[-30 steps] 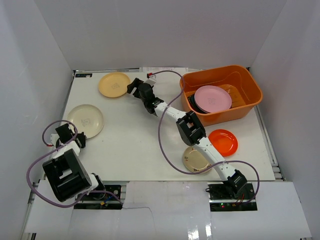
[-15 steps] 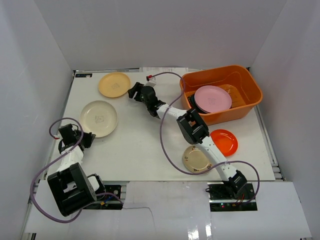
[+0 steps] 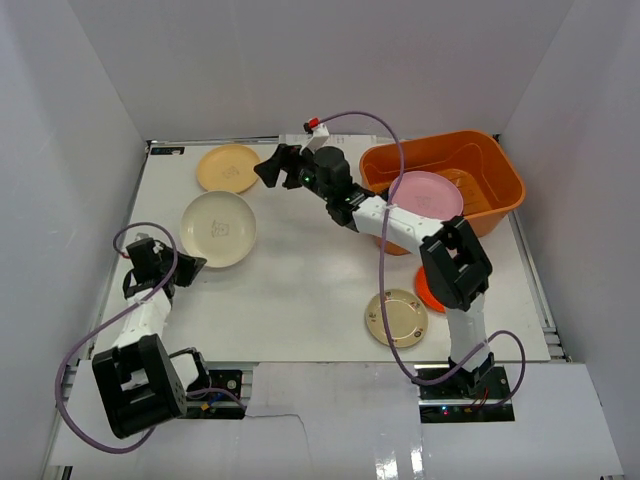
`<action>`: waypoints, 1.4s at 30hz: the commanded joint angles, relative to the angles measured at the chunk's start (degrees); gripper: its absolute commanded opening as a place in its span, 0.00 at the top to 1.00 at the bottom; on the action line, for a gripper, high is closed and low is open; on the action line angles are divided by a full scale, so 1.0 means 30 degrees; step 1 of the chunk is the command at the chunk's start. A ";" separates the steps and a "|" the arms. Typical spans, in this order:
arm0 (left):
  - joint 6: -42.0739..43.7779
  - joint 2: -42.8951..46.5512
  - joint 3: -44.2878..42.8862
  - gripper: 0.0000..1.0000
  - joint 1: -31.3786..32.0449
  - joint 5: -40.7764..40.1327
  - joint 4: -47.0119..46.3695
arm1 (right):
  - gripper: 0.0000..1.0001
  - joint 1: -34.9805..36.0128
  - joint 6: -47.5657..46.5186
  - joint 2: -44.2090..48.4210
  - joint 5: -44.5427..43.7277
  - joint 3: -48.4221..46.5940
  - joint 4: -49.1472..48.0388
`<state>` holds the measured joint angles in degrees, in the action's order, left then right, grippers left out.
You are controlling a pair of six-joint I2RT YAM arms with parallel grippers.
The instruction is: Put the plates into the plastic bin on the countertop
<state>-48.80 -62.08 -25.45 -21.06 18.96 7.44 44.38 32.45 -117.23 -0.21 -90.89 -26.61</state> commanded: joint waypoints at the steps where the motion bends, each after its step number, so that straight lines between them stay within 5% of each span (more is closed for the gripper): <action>1: 0.0035 -0.0719 -0.1416 1.00 0.1770 0.1034 -0.0782 | 0.09 0.0352 -0.2022 0.1516 0.2410 0.0446 0.1537; 4: -0.0081 -0.0723 -0.2003 1.00 0.3529 0.0712 -0.0840 | 0.08 0.0441 -0.3488 0.1985 0.2502 0.0413 0.4325; 15: -0.0024 -0.0369 -0.2912 1.00 0.6727 -0.0489 -0.1104 | 0.11 0.0646 -0.5747 0.6438 -0.1599 0.6037 0.5296; 18: 0.0093 -0.0837 -0.3058 1.00 0.7546 -0.0345 -0.1133 | 0.38 0.0646 -0.5718 0.6820 -0.1659 0.6565 0.5120; 19: 0.0064 -0.1012 -0.3117 1.00 0.7663 -0.0199 -0.1133 | 0.65 0.0646 -0.5631 0.7024 -0.1659 0.6683 0.4946; 21: 0.0035 -0.1394 -0.3409 1.00 0.7868 0.0064 -0.1162 | 0.85 0.0646 -0.5368 0.7201 -0.1660 0.6685 0.4740; 23: 0.0122 -0.1599 -0.3760 1.00 0.8044 0.0183 -0.1192 | 0.92 0.0646 -0.5308 0.7435 -0.1630 0.6451 0.4797; 29: 0.0357 -0.1278 -0.4260 0.99 0.8192 0.0154 -0.1192 | 0.92 0.0617 -0.6038 0.7904 -0.2683 0.5278 0.5794; 30: 0.0357 -0.1220 -0.4318 0.96 0.8192 0.0212 -0.1192 | 0.92 0.0559 -0.6069 0.8050 -0.2888 0.5307 0.5794; 34: 0.0474 -0.1190 -0.4639 0.34 0.8192 -0.0079 -0.1279 | 0.92 -0.0084 -0.6070 0.9277 -0.3562 0.5103 0.5765; 38: 0.0241 -0.1599 -0.5693 0.17 0.8192 -0.0197 -0.1602 | 0.92 -0.1460 -0.5778 1.0480 -0.3535 0.4488 0.5794; 42: 0.0152 -0.2506 -0.6924 0.16 0.8192 -0.1247 -0.1865 | 0.92 -0.4411 -0.4753 1.1827 -0.2628 0.4631 0.5969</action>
<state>-48.56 -68.29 -43.72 4.67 20.32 2.17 38.48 16.25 -87.02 -5.34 -73.95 -5.43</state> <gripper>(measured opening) 0.831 0.083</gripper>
